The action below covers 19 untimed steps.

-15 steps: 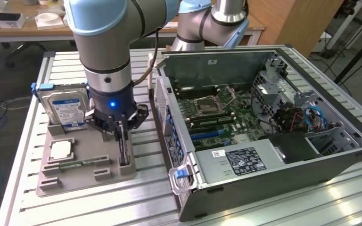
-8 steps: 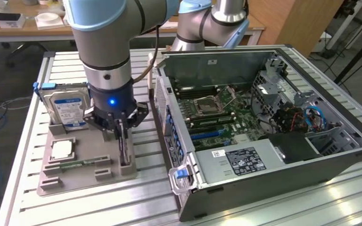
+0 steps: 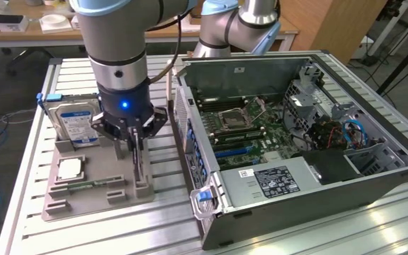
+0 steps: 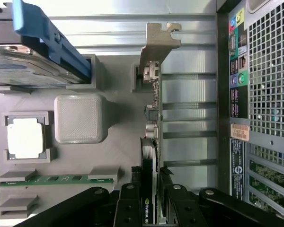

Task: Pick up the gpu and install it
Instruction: 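Pick up the gpu and move the gpu toward the slot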

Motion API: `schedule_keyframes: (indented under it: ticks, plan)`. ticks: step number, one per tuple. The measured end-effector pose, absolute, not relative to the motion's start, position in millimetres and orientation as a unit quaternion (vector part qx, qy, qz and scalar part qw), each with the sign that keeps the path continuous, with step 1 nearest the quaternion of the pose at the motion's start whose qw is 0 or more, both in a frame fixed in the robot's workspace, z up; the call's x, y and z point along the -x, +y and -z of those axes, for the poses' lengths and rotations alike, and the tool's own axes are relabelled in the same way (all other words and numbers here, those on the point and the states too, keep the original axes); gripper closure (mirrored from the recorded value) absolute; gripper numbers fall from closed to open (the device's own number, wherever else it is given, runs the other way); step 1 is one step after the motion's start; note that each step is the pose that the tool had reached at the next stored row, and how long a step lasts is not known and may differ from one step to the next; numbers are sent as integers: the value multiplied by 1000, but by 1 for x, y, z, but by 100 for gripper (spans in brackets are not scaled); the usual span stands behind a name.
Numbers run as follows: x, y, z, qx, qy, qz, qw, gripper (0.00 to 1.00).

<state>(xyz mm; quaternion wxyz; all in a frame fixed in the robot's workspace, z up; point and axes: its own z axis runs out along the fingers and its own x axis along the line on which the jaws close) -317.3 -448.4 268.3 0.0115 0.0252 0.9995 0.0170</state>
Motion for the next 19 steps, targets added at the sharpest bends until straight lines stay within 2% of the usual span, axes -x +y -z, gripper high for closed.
schedule_keyframes:
  ticks: [19]
  plan:
    - [317,-448,-333,-25,999,-17,12,74]
